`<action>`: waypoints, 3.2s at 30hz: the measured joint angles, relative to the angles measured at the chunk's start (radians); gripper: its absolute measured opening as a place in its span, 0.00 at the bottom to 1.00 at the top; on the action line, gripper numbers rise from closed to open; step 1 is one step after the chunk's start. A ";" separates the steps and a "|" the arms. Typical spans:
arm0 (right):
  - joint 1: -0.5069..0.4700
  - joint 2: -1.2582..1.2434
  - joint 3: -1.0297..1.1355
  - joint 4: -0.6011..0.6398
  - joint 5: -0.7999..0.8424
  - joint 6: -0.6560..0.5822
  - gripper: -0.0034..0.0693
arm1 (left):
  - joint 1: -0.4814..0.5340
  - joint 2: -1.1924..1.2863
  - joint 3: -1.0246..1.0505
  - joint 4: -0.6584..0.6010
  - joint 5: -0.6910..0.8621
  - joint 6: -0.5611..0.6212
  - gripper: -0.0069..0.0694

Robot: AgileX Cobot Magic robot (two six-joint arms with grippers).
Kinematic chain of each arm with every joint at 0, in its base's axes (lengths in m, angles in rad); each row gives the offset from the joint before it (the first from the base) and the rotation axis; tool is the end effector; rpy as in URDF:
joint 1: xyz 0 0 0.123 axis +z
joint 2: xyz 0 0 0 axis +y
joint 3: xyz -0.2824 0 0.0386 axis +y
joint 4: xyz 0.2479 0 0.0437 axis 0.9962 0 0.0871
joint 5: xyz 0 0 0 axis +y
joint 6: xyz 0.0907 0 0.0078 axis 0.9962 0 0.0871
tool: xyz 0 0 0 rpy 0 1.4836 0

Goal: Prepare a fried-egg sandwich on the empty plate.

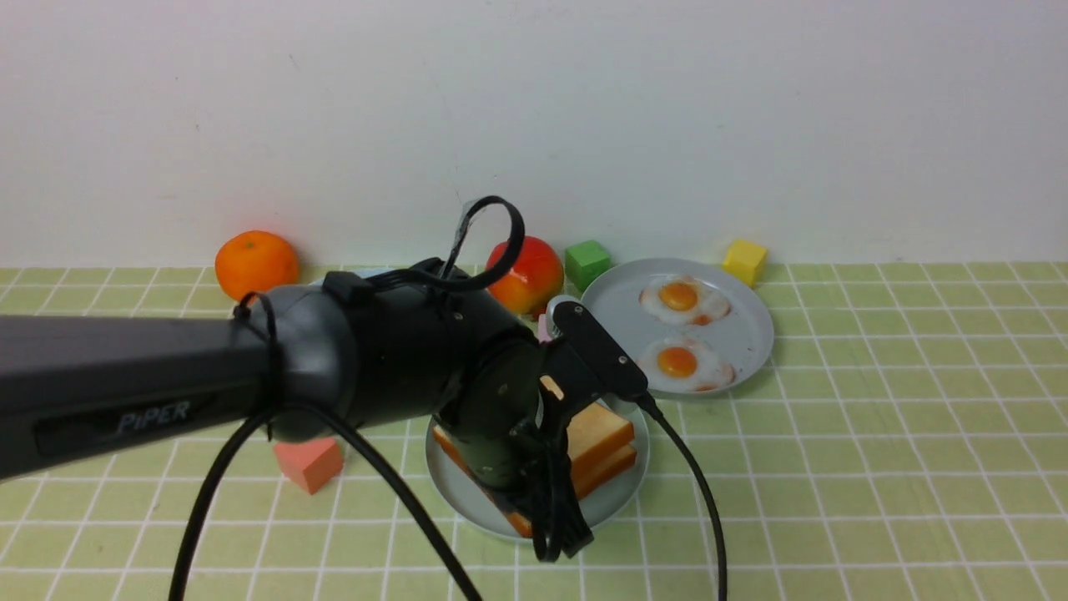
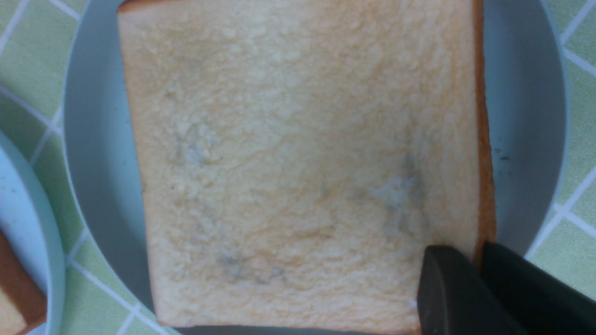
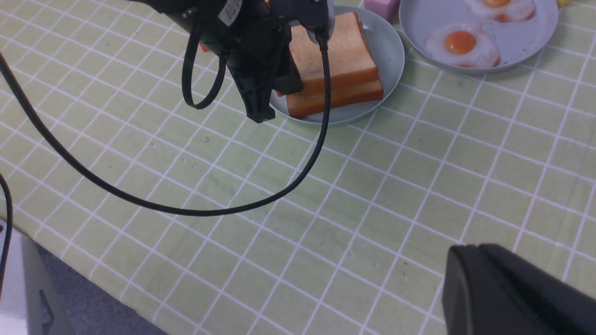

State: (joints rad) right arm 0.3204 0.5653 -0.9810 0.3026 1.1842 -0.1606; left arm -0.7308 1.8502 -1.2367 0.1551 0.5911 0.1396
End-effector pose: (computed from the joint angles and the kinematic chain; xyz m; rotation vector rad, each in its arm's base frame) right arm 0.0492 0.0428 0.3929 -0.5562 2.1752 0.4627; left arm 0.2904 -0.2497 0.1954 1.2584 2.3611 -0.0308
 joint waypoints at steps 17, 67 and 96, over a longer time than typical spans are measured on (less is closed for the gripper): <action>0.000 0.000 0.000 0.000 0.001 0.001 0.10 | 0.000 -0.053 -0.007 -0.094 0.059 0.000 0.49; -0.001 -0.557 0.915 -0.378 -1.091 0.529 0.05 | 0.000 -1.806 1.149 -0.441 -0.504 -0.054 0.07; -0.218 -0.575 1.008 -0.453 -0.905 0.498 0.03 | 0.000 -1.806 1.151 -0.441 -0.503 -0.054 0.08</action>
State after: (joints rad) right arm 0.1027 -0.0101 0.0266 -0.1509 0.2796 0.3378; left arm -0.7308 0.0441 -0.0859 -0.2863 0.0877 0.0859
